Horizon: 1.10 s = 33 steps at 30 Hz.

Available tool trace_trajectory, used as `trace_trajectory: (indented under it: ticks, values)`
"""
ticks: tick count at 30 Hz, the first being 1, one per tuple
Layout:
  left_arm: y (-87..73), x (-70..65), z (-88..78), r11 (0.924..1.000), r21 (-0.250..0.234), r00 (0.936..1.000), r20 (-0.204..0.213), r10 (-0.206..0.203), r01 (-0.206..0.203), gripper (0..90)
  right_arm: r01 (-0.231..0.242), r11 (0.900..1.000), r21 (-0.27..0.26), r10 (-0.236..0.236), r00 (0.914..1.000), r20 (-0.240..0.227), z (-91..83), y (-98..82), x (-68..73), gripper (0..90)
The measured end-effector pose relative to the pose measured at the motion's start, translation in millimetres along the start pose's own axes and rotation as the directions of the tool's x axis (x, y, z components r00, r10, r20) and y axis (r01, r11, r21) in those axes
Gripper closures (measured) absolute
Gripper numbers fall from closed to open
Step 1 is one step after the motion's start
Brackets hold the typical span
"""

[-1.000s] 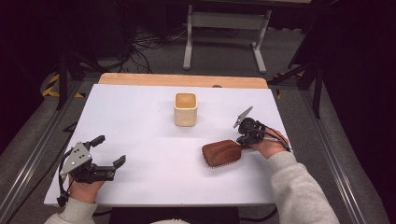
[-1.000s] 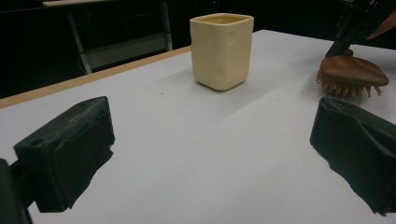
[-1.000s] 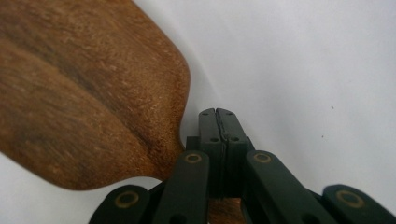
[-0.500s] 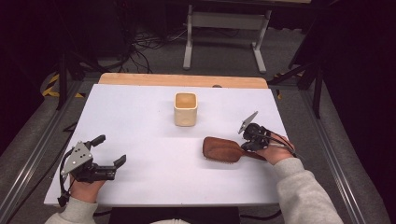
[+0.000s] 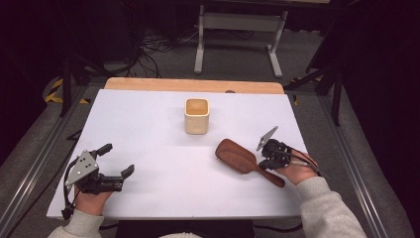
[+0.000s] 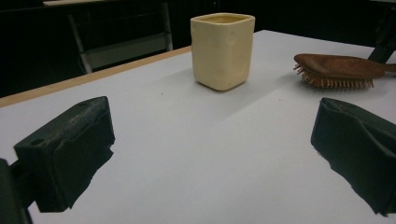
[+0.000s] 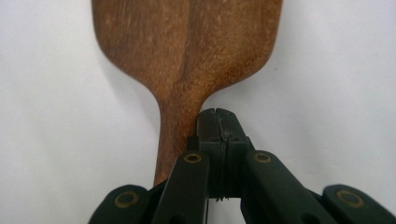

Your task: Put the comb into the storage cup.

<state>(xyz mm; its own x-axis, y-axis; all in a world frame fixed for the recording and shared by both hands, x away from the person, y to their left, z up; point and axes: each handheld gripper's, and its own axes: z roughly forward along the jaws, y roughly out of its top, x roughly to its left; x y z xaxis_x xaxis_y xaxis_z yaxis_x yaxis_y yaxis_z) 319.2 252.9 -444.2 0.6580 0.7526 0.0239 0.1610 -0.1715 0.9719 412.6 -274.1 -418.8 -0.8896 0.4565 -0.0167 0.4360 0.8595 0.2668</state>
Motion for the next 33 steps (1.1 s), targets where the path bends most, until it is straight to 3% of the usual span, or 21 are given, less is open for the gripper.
trace_trajectory:
  ticks: [10, 15, 19, 21, 23, 29, 33]
  values:
    - [-0.9, 0.6, 1.1, 1.0000, 0.008, 1.0000, -0.006, 0.005, -0.005, 0.5, -0.002, 1.000, -0.020, 0.001, 0.9996, -0.027, -1.9, -3.3, 16.0, 89.8]
    - [-0.7, 0.5, 0.8, 1.0000, 0.003, 1.0000, -0.006, 0.005, -0.005, 0.5, -0.024, 0.999, -0.036, 0.024, 0.9996, 0.016, -5.8, -3.1, 18.8, 88.8]
    - [-0.8, 0.8, 0.7, 1.0000, 0.004, 1.0000, -0.006, 0.004, -0.004, 0.5, -0.050, 0.997, -0.062, 0.054, 0.9967, 0.061, -12.8, -4.9, 21.0, 83.3]
    - [-0.8, 0.7, 0.8, 1.0000, 0.004, 1.0000, -0.005, 0.005, -0.005, 0.5, -0.068, 0.994, -0.084, 0.075, 0.9943, 0.076, -17.4, -5.4, 24.3, 75.4]
    - [-0.8, 0.3, 0.9, 1.0000, 0.003, 1.0000, -0.004, 0.004, -0.004, 0.5, -0.075, 0.993, -0.094, 0.082, 0.9940, 0.073, -18.8, -5.5, 25.1, 73.5]
    - [-0.7, 0.1, 0.7, 1.0000, 0.001, 1.0000, -0.005, 0.002, -0.002, 0.5, -0.115, 0.980, -0.161, 0.129, 0.9883, 0.081, -23.0, -5.4, 34.8, 27.0]
    - [-0.5, 0.0, 0.5, 1.0000, 0.004, 1.0000, -0.005, 0.004, -0.004, 0.5, -0.125, 0.976, -0.179, 0.145, 0.9841, 0.103, -20.8, -5.2, 38.0, 6.9]
